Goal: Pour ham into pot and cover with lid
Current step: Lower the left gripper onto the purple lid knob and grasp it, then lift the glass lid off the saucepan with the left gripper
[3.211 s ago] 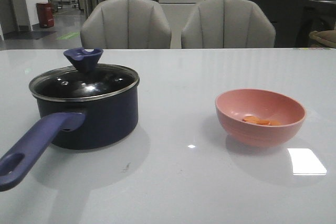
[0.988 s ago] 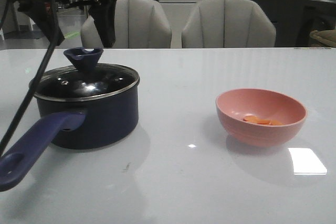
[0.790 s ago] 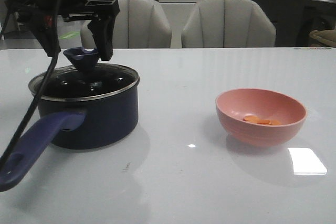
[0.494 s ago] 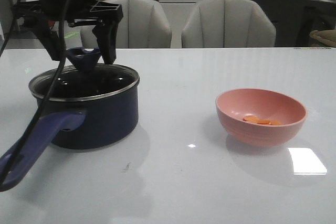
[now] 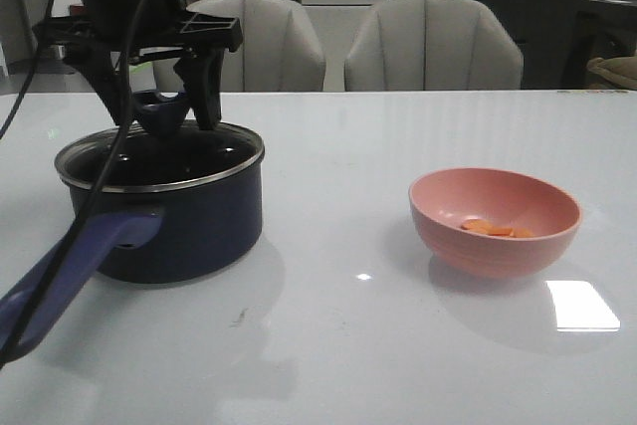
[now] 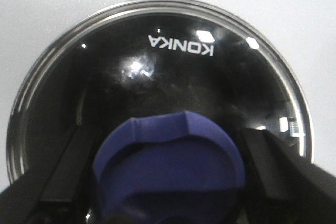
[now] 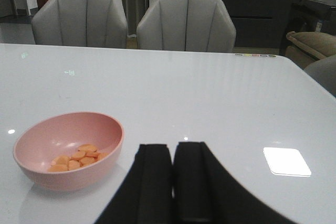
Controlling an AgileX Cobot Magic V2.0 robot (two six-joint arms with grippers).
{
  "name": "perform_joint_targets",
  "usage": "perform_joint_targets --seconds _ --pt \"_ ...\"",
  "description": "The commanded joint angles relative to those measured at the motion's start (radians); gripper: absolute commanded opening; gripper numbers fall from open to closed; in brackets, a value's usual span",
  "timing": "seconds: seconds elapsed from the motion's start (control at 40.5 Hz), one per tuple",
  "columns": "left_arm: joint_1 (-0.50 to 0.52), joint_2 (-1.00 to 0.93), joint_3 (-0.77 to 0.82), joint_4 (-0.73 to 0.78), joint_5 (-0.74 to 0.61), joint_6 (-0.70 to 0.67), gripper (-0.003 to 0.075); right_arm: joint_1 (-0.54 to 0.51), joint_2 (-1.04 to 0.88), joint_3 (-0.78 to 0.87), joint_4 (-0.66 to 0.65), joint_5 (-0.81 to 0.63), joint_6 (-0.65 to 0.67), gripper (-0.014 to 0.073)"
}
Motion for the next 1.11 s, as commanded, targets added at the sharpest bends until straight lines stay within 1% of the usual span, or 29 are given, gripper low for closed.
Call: perform_joint_targets --seconds 0.0,0.074,0.346,0.469,0.766,0.963,1.087 --pt "-0.006 -0.053 -0.031 -0.002 -0.033 -0.011 0.0345 -0.005 -0.018 -0.005 -0.01 -0.08 -0.001 0.0147" --pt "-0.006 -0.053 -0.031 -0.002 -0.033 -0.011 0.0334 -0.005 -0.018 -0.005 -0.01 -0.08 -0.001 0.0147" --pt "-0.006 -0.055 -0.039 -0.002 -0.028 -0.011 0.0333 -0.005 -0.018 -0.005 -0.01 -0.08 -0.001 0.0147" --pt "-0.006 -0.062 -0.069 -0.002 0.003 -0.012 0.0333 -0.005 -0.018 -0.005 -0.01 -0.08 -0.001 0.0147" --pt "0.005 -0.138 -0.075 0.008 0.019 -0.012 0.0333 -0.005 -0.018 -0.005 -0.01 -0.08 -0.001 0.0147" --pt "0.069 -0.217 -0.072 0.081 0.055 -0.012 0.0333 -0.005 -0.019 -0.005 -0.01 -0.08 -0.001 0.0147" --pt "0.125 -0.285 -0.025 0.142 0.055 -0.012 0.0333 -0.005 -0.019 -0.005 -0.01 -0.08 -0.001 0.0147"
